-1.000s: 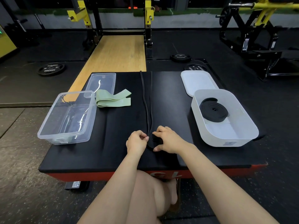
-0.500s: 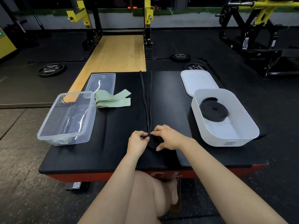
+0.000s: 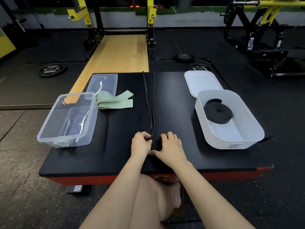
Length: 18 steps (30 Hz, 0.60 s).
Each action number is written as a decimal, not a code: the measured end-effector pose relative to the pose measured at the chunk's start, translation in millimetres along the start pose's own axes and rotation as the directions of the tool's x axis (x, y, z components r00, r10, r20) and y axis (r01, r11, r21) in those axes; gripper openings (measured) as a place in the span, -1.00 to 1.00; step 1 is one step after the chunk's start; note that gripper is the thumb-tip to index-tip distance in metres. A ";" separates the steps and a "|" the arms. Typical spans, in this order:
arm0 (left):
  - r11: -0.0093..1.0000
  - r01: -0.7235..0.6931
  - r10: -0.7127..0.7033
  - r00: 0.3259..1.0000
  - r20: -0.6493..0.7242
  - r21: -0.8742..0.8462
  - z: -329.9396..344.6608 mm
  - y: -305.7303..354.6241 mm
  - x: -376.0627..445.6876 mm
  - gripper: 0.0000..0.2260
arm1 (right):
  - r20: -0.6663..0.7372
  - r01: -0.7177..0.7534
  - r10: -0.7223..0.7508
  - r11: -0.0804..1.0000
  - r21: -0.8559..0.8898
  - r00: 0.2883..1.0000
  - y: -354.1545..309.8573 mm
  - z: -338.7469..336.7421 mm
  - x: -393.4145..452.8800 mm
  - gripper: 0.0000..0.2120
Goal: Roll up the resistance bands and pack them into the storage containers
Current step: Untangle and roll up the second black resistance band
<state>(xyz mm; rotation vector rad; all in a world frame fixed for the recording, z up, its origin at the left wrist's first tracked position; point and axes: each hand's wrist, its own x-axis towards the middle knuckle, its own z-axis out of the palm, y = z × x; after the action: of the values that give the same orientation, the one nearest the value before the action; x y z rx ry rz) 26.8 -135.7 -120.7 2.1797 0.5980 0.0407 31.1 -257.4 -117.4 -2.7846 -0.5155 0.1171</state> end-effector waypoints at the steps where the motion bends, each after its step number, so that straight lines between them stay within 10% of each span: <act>1: 1.000 -0.004 0.004 1.000 0.002 -0.002 0.5 -0.4 0.0 -0.83 | -0.016 0.002 -0.002 1.000 0.003 1.000 -1.8 0.9 0.9 -0.35; 18: 0.998 -0.062 0.061 0.997 0.055 0.022 2.5 -1.3 -3.4 -0.67 | 0.160 0.129 -0.138 0.990 0.065 0.977 8.6 -14.2 18.5 -0.32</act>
<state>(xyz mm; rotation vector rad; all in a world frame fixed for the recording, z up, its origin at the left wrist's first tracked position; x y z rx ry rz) 23.9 -138.3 -122.6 2.2145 0.5027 0.0076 53.2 -262.3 -107.1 -2.6920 -0.7266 0.3279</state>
